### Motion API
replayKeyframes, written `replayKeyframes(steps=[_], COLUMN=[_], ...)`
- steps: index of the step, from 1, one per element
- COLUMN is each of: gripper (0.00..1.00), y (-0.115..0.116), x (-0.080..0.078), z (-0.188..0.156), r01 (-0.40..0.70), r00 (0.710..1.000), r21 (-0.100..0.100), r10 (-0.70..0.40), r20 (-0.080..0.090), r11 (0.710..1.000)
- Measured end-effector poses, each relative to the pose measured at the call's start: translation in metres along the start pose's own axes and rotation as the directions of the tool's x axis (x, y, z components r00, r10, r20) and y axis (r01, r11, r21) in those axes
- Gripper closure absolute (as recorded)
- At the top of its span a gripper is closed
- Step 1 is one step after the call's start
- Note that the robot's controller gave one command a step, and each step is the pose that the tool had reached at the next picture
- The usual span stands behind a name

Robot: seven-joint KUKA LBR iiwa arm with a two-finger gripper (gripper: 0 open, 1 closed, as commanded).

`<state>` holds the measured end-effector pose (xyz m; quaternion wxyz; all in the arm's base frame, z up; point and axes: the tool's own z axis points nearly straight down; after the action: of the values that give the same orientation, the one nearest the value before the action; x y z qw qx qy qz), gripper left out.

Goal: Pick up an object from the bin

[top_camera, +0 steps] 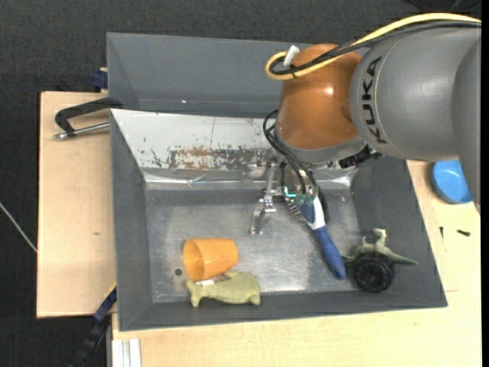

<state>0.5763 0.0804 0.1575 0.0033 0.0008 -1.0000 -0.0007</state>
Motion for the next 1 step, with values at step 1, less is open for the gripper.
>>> replayKeyframes(steps=[1], gripper=[0.00], y=[0.0460], x=[0.0749], z=[0.0764], r01=[0.027], r00=[1.000], r21=[-0.002], r10=[-0.027], r20=[0.017], r11=[1.000])
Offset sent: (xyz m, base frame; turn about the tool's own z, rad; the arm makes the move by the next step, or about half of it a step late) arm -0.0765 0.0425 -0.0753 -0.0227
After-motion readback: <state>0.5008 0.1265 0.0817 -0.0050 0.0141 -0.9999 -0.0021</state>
